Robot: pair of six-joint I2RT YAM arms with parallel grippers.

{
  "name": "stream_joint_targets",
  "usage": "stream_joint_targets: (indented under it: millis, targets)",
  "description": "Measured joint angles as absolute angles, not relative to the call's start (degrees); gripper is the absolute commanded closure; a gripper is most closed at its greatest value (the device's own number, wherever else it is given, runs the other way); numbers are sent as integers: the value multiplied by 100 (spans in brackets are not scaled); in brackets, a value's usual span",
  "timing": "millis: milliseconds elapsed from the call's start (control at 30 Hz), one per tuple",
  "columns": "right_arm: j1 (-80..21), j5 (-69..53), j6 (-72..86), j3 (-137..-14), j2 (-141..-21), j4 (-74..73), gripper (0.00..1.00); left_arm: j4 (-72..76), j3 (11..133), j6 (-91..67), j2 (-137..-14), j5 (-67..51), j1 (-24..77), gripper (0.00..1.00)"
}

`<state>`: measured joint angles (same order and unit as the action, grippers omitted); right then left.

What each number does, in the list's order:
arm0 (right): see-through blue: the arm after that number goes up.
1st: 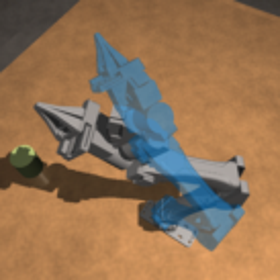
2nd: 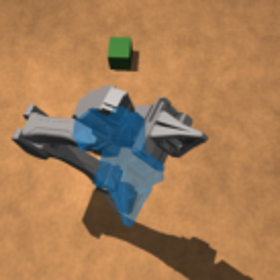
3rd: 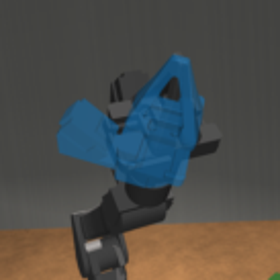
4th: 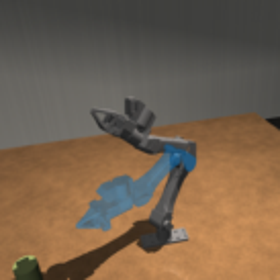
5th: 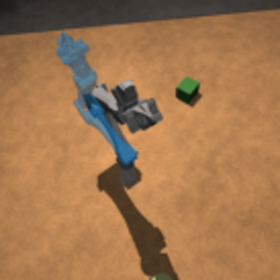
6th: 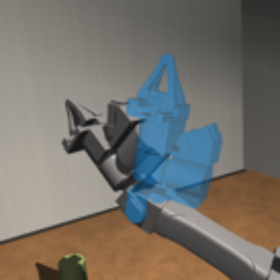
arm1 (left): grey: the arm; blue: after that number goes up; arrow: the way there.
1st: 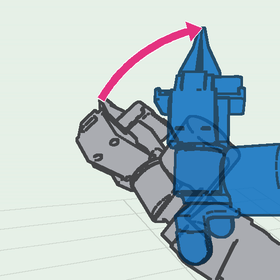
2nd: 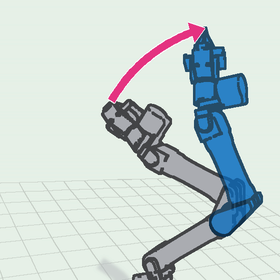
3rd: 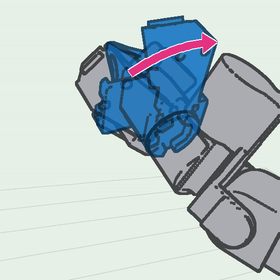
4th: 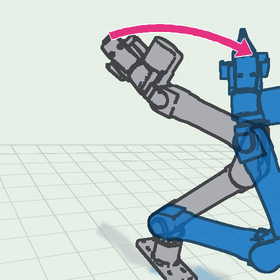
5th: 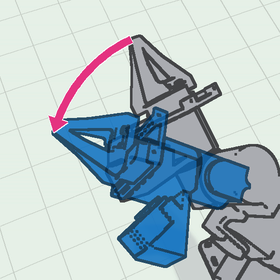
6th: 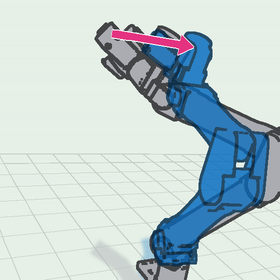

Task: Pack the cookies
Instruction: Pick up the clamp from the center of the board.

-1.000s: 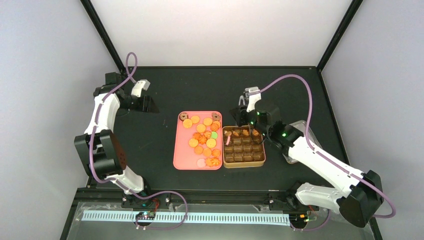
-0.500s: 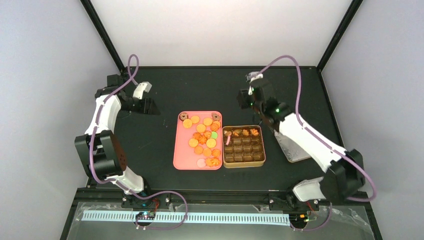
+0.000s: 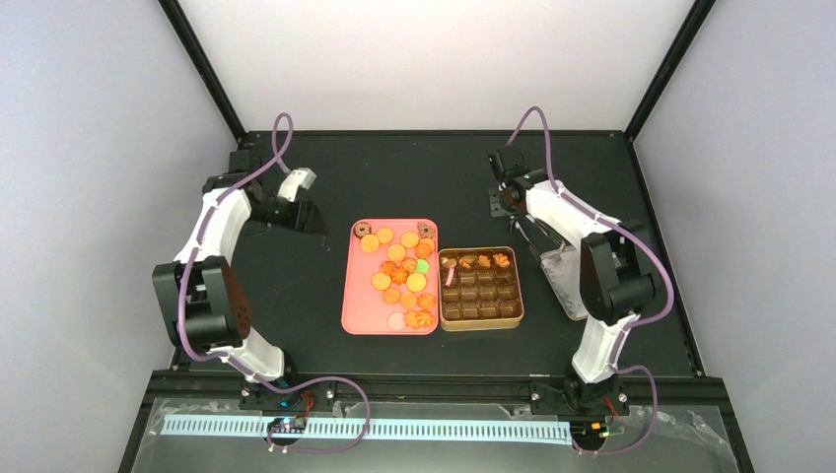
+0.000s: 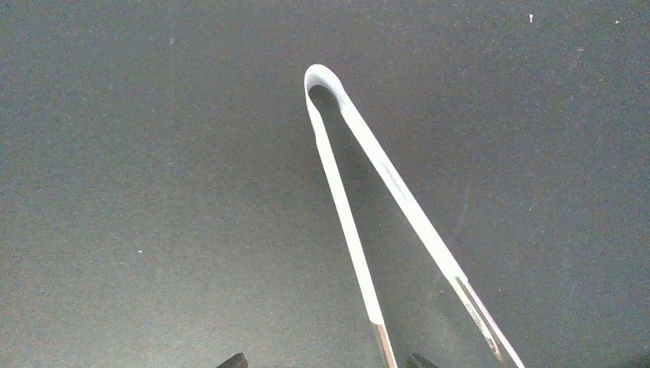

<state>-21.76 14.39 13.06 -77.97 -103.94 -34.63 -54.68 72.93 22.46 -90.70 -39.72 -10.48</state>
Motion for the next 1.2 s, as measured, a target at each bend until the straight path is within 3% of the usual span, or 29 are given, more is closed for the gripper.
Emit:
stream_joint_targets:
  millis: [533,667,767,833,933,1200]
  targets:
    - [-1737,1437,1100,-8552,-11671,-3717,52,-5736,7238,2510,-9061,-3972,-735,35]
    - [-1699,1236,1081,-8661,-11957,-3730,63,-5804,7238,2576,-9008,-3979,-735,35]
    - [-1699,1125,1079,-8726,-12053,-3745,86,-5874,7240,2637,-8965,-3992,-735,35]
    - [-1702,1048,1079,-8772,-12090,-3732,94,-5916,7251,2663,-8956,-3992,-735,35]
    - [-1699,958,1037,-8777,-12097,-3732,99,-5977,7258,2705,-8956,-4005,-735,35]
    - [-1699,821,1024,-8807,-12092,-3712,99,-6049,7277,2755,-8956,-4034,-735,35]
